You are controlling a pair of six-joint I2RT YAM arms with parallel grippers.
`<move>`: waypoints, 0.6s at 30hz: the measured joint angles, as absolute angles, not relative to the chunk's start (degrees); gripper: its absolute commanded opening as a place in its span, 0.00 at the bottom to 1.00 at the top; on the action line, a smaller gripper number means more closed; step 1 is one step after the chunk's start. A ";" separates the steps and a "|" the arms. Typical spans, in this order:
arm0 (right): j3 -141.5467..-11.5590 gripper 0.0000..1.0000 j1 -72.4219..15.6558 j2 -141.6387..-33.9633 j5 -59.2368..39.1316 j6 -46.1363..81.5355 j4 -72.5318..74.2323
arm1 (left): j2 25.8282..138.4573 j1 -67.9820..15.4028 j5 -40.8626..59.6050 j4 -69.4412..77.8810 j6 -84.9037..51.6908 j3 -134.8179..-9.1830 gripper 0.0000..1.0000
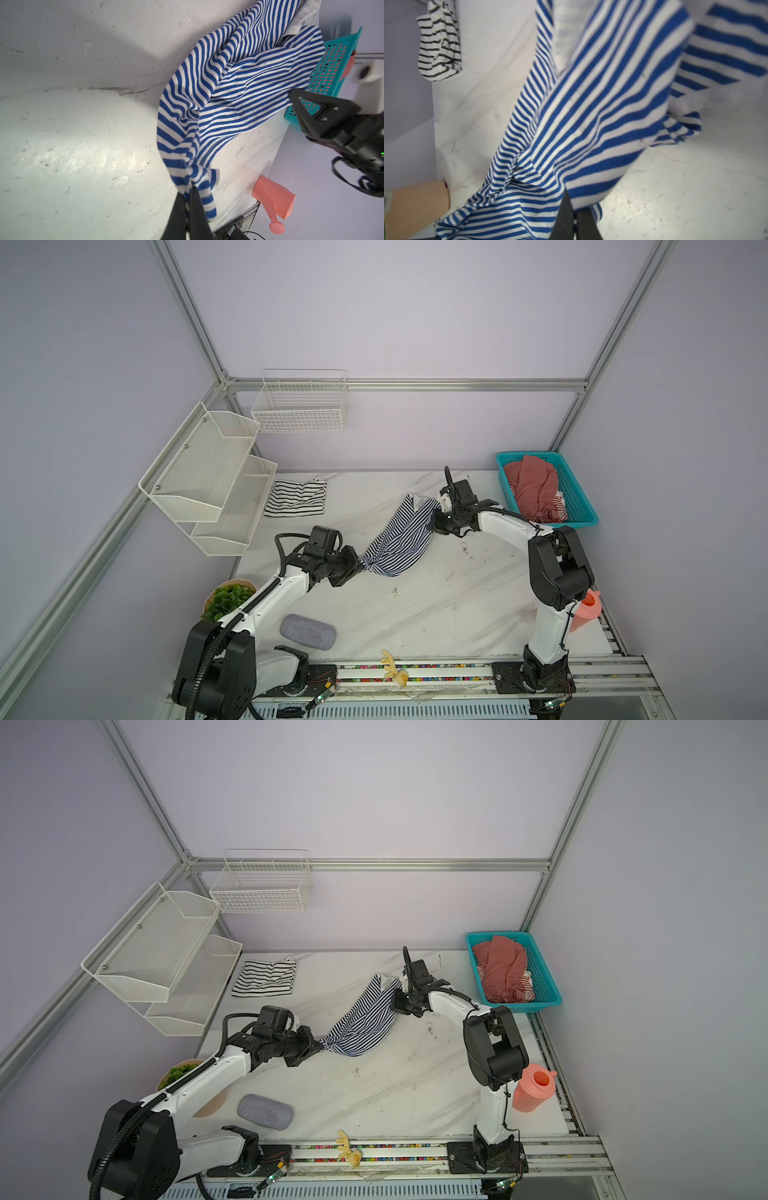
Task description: Fold and stack the tank tops
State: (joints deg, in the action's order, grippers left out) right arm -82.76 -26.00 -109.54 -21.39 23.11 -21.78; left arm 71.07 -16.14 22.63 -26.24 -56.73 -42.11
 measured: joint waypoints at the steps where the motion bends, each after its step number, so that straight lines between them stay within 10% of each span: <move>1: -85.86 0.07 -27.29 -109.93 -20.43 22.37 -23.77 | 71.18 -16.14 22.63 -26.26 -56.42 -42.11 0.00; 18: -117.40 0.56 -41.87 -134.69 -8.56 11.97 -50.85 | 71.11 -16.14 22.59 -26.30 -55.90 -42.11 0.00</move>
State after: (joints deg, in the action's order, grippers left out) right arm -117.40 -41.87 -134.69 -8.56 11.97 -50.85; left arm 71.11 -16.14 22.59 -26.30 -55.90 -42.11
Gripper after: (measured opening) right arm 0.538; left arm 0.048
